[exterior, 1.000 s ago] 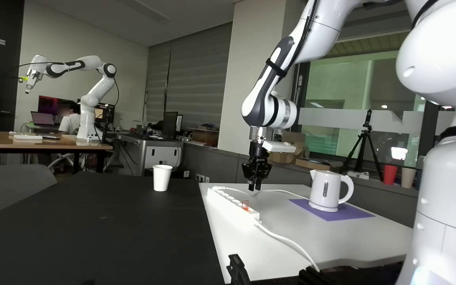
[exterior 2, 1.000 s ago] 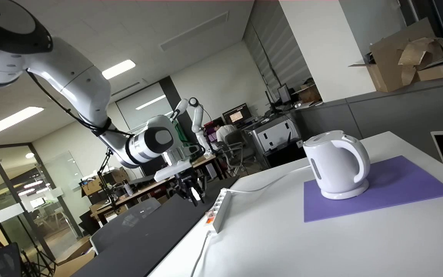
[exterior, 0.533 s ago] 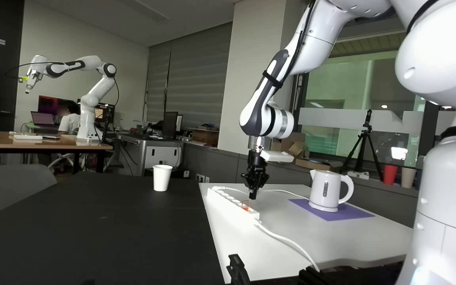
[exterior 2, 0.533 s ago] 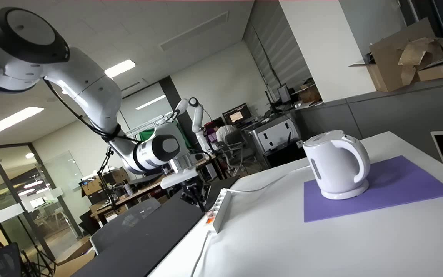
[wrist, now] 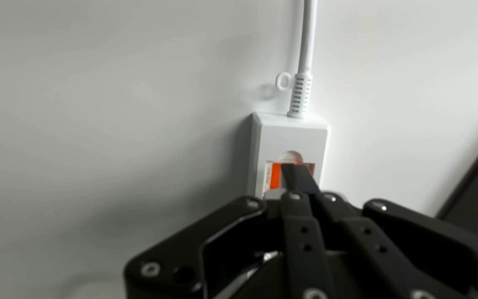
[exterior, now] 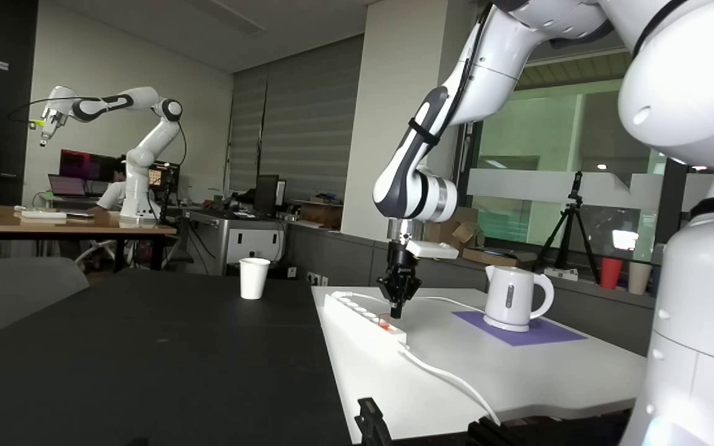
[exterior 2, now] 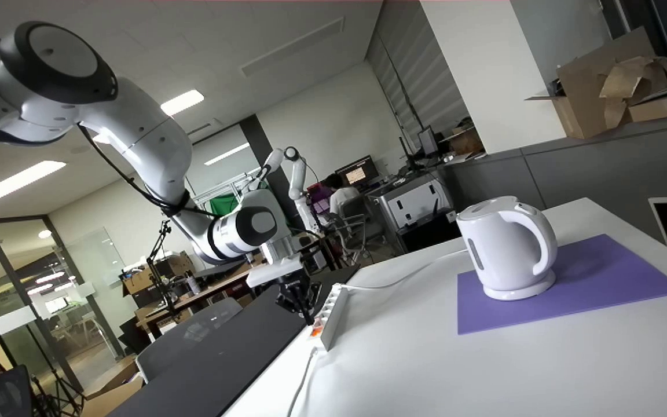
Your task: Press the switch on the adapter
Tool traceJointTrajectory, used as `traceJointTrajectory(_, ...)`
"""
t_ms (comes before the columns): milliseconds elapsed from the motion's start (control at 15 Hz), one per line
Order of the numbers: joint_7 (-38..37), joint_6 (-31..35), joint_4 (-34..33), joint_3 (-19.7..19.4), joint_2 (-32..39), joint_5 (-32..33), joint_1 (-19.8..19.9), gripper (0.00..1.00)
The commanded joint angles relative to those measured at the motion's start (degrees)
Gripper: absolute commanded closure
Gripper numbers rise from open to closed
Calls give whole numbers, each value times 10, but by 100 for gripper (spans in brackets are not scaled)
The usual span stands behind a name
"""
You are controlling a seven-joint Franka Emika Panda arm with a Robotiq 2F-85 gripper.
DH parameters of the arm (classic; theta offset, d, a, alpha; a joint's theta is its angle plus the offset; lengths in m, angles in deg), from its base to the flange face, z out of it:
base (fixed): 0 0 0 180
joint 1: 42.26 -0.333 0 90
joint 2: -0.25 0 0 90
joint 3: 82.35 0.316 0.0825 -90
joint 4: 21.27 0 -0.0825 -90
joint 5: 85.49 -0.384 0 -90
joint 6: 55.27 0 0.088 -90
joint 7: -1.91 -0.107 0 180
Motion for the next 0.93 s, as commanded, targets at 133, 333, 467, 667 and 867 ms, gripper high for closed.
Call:
traceJointTrajectory(133,-2,-2,-2,2,0,2,2,99)
traceJointTrajectory(333,-2,-2,-2,2,0,2,2,100)
traceJointTrajectory(467,0,3,-6,4,10,-1,4,100)
traceJointTrajectory(667,4,23,-7,9,23,-7,11,100)
traceJointTrajectory(867,9,49,-5,16,35,-10,21,100)
